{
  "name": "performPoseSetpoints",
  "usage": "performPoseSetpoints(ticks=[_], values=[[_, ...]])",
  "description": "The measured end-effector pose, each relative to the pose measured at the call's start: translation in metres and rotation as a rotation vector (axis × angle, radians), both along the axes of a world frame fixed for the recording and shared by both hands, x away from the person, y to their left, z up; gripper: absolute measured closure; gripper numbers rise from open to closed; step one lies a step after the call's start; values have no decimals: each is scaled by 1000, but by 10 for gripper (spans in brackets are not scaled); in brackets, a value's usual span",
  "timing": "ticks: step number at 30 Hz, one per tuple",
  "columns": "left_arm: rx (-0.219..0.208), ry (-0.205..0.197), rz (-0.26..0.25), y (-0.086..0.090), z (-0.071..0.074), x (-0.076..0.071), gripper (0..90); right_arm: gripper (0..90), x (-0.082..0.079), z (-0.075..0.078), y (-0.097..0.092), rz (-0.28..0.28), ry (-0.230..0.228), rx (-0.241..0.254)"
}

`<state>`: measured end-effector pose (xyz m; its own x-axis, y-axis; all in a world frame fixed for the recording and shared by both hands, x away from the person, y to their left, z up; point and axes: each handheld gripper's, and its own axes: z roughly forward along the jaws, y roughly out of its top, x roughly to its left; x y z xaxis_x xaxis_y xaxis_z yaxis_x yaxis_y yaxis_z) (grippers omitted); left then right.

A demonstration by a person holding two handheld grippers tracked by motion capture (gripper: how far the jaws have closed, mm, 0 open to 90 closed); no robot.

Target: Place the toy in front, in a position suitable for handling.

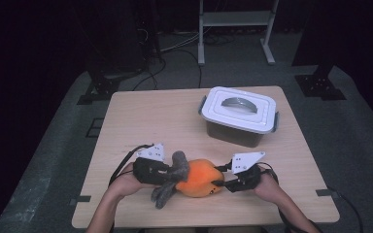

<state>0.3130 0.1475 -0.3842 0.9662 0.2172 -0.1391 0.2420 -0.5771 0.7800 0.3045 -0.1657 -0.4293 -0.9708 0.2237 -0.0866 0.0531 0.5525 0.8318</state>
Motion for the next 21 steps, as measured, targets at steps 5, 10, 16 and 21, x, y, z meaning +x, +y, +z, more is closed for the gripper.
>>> performPoseSetpoints(ticks=[5, 10, 16, 21], values=[[-12, -20, -22, -13, 9, 2, 742, 512, -1, 0, -1, 15, 9, -4], [29, -23, -49, -24, 3, -2, 742, 338, 1, 0, -4, 15, 71, -4], [34, 2, -105, -24, -7, -12, 743, 171, 11, 9, -11, -9, 196, 105], [26, 12, -113, -25, -11, -14, 743, 160, 17, -4, 2, 14, 308, 84]])
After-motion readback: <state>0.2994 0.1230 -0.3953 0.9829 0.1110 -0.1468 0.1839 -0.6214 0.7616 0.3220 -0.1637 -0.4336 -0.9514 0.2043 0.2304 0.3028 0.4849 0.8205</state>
